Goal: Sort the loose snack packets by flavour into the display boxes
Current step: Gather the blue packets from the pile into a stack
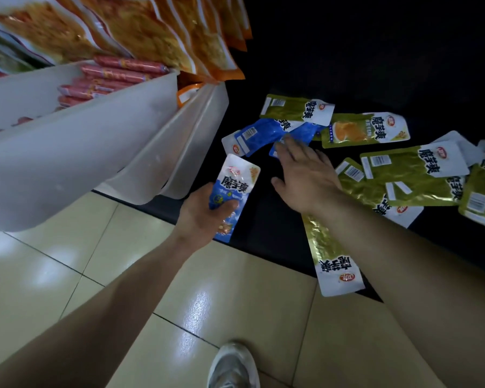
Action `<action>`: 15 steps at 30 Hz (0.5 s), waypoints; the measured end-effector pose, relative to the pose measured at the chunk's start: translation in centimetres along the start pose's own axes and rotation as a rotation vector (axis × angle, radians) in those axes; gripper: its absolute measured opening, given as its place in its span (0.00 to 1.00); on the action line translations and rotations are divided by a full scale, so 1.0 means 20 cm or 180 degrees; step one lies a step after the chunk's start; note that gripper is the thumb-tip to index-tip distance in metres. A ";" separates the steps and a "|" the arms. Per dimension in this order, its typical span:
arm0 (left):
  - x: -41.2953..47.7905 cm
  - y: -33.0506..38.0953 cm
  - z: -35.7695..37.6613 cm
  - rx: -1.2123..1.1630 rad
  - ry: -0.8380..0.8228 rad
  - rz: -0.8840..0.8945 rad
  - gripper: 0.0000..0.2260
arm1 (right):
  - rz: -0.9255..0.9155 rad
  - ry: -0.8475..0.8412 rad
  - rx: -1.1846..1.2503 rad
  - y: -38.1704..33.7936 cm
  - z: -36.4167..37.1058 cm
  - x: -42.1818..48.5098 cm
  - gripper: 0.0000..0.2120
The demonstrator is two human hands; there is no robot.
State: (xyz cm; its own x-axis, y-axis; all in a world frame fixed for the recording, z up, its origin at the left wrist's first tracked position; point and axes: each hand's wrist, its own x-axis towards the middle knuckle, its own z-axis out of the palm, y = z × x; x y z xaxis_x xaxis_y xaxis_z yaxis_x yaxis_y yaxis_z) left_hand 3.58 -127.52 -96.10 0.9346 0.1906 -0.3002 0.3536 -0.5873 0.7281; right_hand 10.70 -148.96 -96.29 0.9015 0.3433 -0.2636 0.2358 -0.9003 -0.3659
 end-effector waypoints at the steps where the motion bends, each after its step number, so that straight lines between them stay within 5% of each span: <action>1: 0.01 -0.01 0.00 -0.0033 0.0070 -0.0081 0.06 | -0.0016 -0.0203 -0.0224 0.00 0.02 0.02 0.34; 9: 0.02 -0.09 -0.01 -0.0522 0.0175 -0.0408 0.08 | -0.0596 0.0453 -0.0269 -0.05 0.17 -0.21 0.17; 15: -0.03 -0.11 0.04 -0.0400 0.0101 -0.0408 0.06 | 0.0625 0.0212 -0.0435 -0.07 0.11 -0.10 0.43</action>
State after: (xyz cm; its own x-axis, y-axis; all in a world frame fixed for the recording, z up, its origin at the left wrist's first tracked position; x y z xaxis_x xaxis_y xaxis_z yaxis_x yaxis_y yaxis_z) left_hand 2.23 -126.87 -98.00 0.8817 0.2835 -0.3772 0.4699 -0.4539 0.7571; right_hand 7.73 -147.82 -97.19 0.9557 0.1438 -0.2566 0.0966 -0.9774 -0.1880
